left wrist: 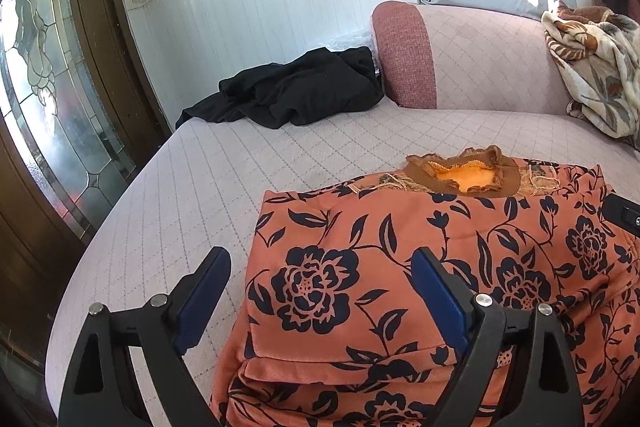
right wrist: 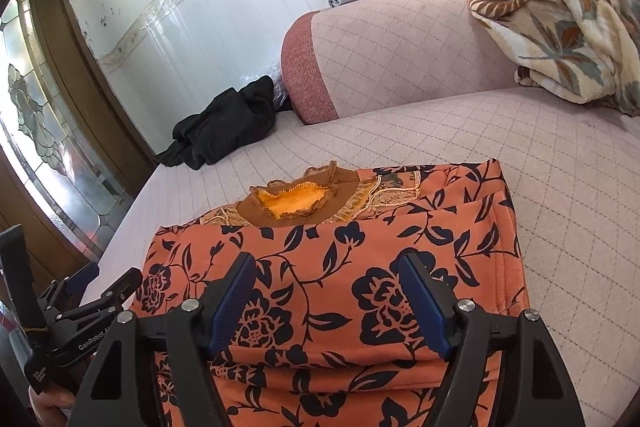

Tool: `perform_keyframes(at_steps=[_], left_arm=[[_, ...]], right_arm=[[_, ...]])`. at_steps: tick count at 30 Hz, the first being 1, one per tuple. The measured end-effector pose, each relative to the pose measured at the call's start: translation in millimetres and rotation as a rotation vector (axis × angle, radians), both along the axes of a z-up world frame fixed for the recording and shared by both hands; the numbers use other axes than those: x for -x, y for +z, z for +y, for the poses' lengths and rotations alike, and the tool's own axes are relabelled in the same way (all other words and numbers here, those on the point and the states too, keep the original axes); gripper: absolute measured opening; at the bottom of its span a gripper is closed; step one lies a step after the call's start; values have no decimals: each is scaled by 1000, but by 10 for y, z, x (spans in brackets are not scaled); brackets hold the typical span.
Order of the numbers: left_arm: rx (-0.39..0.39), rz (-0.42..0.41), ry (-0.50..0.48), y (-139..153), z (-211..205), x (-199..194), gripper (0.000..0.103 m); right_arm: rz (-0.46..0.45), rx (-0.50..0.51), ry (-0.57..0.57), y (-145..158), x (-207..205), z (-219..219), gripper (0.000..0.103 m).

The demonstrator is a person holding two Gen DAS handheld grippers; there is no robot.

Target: Fold small clothes

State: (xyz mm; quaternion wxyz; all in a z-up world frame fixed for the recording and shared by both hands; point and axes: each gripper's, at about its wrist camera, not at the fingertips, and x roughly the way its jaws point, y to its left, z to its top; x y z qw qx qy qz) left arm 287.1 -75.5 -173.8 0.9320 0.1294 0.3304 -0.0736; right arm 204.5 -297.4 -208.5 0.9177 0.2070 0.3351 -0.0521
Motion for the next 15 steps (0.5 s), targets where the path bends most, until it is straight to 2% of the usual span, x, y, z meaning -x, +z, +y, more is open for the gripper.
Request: perform_keyframes(at_steps=[15], left_arm=[[8, -4, 15, 14, 40, -12, 92]], right_arm=[[-1, 0, 1, -4, -4, 4, 77]])
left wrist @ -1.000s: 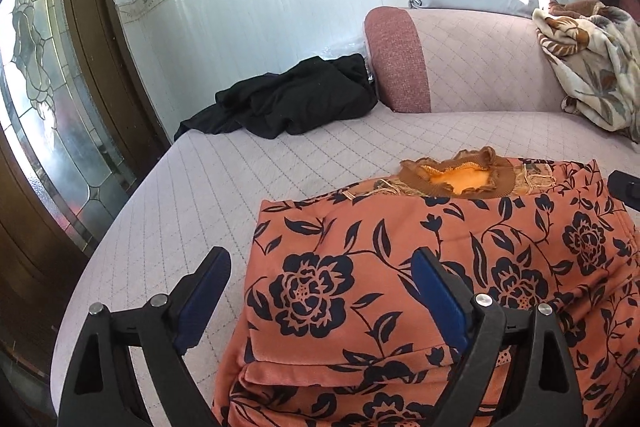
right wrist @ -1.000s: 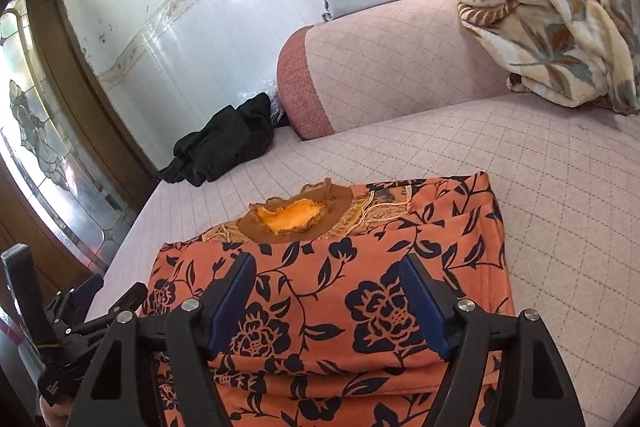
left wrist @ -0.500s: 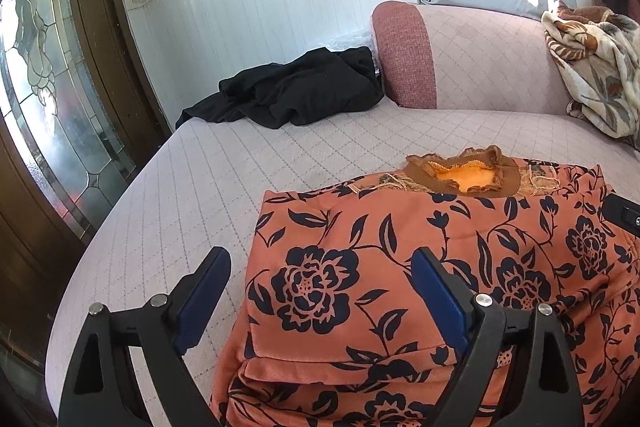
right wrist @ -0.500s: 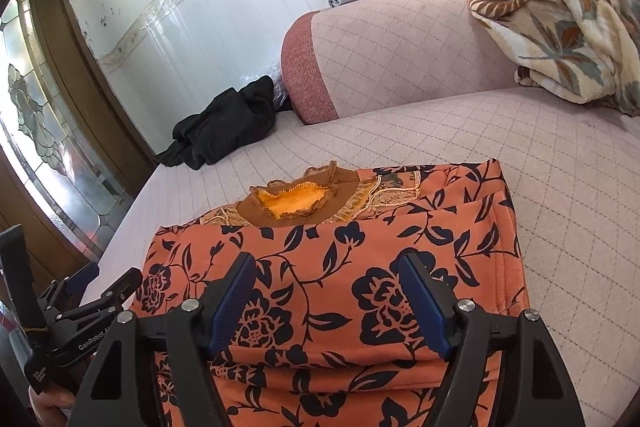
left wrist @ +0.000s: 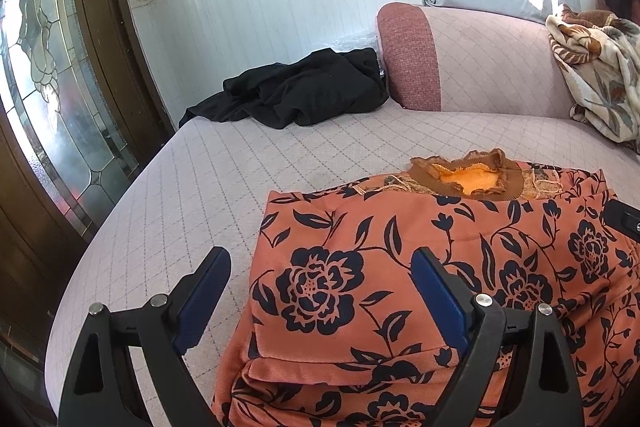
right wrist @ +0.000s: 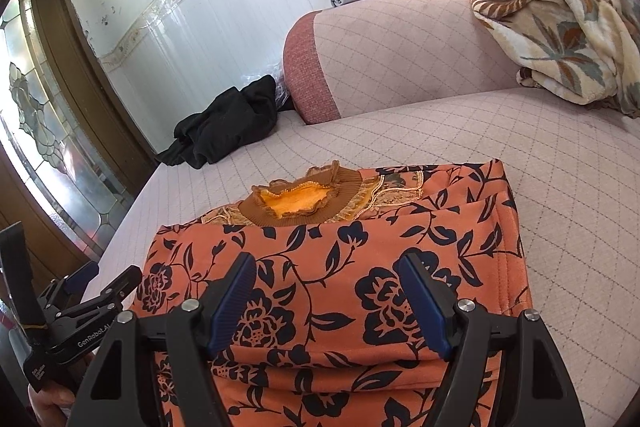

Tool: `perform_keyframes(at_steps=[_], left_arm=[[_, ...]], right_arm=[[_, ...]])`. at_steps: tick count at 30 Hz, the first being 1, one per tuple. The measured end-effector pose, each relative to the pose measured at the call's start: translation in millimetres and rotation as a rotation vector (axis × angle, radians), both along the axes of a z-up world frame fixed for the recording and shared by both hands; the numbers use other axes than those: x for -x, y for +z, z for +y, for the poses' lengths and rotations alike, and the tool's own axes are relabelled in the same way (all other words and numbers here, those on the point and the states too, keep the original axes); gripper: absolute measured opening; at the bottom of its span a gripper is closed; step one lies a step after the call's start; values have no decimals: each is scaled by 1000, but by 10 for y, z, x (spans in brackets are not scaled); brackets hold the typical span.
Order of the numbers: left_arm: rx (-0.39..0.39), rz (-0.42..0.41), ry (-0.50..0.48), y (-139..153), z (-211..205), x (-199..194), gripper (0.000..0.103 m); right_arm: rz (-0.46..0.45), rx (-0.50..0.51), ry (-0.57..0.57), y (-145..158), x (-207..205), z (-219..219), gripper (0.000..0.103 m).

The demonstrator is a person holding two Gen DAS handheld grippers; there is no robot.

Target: Fold small clothes

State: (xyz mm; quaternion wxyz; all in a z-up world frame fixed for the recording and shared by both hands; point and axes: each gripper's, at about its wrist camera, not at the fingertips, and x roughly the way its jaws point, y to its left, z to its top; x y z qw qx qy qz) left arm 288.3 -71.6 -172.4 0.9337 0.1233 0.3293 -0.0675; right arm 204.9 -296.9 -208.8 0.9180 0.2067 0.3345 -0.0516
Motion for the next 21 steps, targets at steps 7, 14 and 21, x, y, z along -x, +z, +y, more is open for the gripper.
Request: perform_keyframes(at_steps=[7, 14, 21], left_arm=[[-2, 0, -3, 0, 2, 0, 92], [-4, 4, -8, -6, -12, 13, 92], [-6, 5, -19, 0, -25, 35, 92]], right_arm=[[-1, -1, -1, 3, 4, 9, 77], [0, -3, -2, 6, 2, 11, 77], [6, -11, -4, -14, -16, 5, 77]])
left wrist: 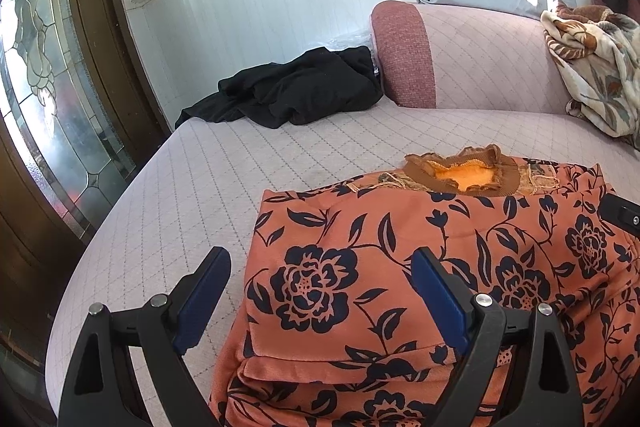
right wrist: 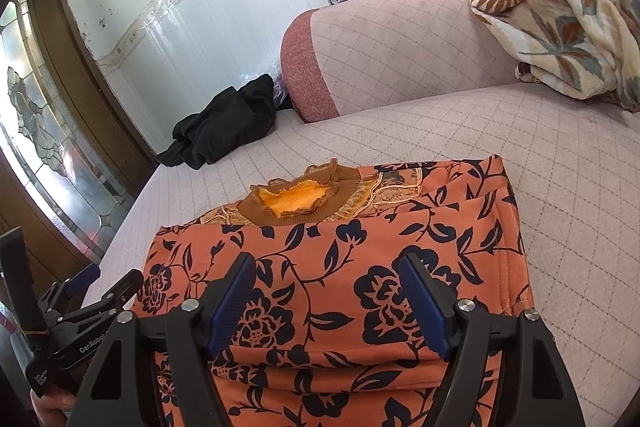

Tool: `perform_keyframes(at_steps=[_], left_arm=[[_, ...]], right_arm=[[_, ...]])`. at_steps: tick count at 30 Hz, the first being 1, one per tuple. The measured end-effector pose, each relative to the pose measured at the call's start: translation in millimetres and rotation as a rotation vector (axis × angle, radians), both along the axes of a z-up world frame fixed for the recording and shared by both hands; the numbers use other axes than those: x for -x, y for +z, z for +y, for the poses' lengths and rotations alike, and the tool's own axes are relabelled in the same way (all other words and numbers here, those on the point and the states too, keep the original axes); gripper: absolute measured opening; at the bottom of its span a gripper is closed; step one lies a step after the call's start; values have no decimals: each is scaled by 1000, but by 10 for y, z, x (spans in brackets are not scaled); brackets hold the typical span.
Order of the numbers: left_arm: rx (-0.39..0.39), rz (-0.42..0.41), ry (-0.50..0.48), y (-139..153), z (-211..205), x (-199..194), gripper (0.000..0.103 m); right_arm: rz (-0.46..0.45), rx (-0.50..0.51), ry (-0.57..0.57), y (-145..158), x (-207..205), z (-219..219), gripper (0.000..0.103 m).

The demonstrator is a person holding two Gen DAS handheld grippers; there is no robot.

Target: Fold small clothes

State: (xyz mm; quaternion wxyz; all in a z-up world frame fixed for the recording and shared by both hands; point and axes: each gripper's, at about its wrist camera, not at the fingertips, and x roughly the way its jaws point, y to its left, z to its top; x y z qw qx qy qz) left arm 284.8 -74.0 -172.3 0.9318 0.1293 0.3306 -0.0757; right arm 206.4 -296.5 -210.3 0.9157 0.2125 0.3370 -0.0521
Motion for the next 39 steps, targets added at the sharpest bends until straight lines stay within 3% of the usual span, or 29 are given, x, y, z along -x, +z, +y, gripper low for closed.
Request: perform_keyframes(at_steps=[29, 35, 39], left_arm=[[-18, 24, -7, -41, -11, -18, 92], [-28, 134, 6, -213, 7, -132, 92], [1, 219, 65, -328, 142, -255, 92]], right_arm=[[50, -28, -18, -109, -31, -39, 77], [101, -62, -37, -215, -69, -113, 77], [98, -97, -55, -224, -52, -221, 76]])
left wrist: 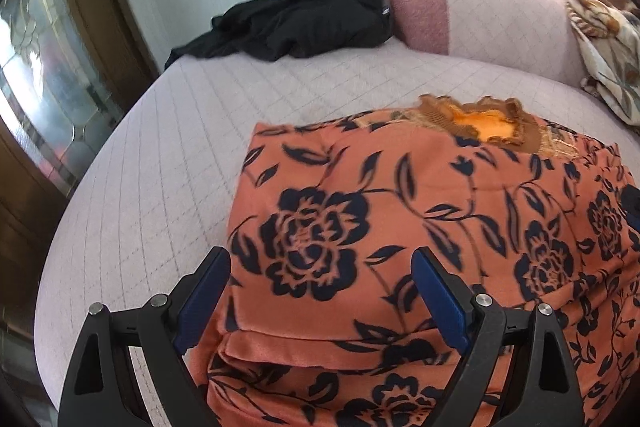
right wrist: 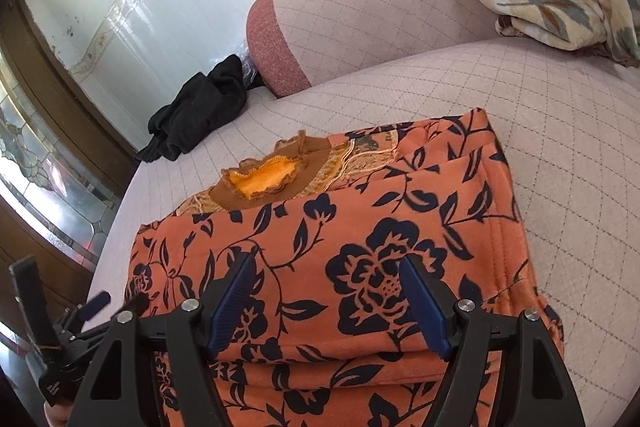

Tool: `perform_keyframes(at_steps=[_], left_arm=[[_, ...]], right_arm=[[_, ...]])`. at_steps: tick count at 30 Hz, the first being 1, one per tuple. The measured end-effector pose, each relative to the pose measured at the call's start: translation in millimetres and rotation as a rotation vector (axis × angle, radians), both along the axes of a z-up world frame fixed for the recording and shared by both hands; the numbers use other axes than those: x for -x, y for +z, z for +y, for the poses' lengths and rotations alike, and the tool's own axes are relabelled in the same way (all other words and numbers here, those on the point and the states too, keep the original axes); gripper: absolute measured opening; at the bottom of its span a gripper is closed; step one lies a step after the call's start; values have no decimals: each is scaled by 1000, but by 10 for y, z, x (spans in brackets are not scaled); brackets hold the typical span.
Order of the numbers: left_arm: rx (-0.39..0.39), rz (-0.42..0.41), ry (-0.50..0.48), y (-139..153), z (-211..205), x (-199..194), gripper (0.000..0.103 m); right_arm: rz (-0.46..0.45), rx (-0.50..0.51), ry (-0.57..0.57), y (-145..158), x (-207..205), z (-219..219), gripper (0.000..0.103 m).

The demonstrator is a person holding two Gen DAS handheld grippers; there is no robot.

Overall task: Fold small clothes
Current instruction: 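Grasp the blouse side edge with the right gripper and lift it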

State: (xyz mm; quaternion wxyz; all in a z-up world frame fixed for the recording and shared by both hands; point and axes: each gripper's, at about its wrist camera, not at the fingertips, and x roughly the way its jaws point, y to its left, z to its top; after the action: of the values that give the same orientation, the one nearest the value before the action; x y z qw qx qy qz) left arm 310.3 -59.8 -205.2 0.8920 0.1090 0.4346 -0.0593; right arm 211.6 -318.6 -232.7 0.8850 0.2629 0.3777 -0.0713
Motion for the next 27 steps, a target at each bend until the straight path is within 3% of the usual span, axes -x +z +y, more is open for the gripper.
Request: perform_keyframes(at_steps=[2, 4, 7, 10, 12, 18, 21, 23, 27], left_arm=[[-5, 2, 40, -7, 93, -44, 92], [-8, 4, 73, -11, 169, -84, 92], [-40, 20, 102, -75, 219, -118, 92], [-101, 53, 95, -197, 180, -134, 92], [-109, 43, 92, -180, 157, -131, 92], [-65, 17, 100, -64, 202, -113, 92], [-72, 17, 87, -73, 171, -116, 92], [-88, 27, 80, -106, 137, -108, 92], [-70, -10, 75, -28, 122, -66, 92]], right_arm=[[-29, -24, 11, 35, 22, -61, 68], [-35, -21, 10, 65, 21, -100, 48], [-20, -36, -17, 21, 17, -207, 40], [109, -72, -69, -202, -52, -338, 40], [151, -111, -107, -336, -53, -432, 31], [41, -131, -171, -99, 80, -698, 32], [101, -200, -213, -245, 88, -899, 33], [91, -269, -224, -325, 115, -975, 33], [28, -232, -228, -138, 173, -958, 34]])
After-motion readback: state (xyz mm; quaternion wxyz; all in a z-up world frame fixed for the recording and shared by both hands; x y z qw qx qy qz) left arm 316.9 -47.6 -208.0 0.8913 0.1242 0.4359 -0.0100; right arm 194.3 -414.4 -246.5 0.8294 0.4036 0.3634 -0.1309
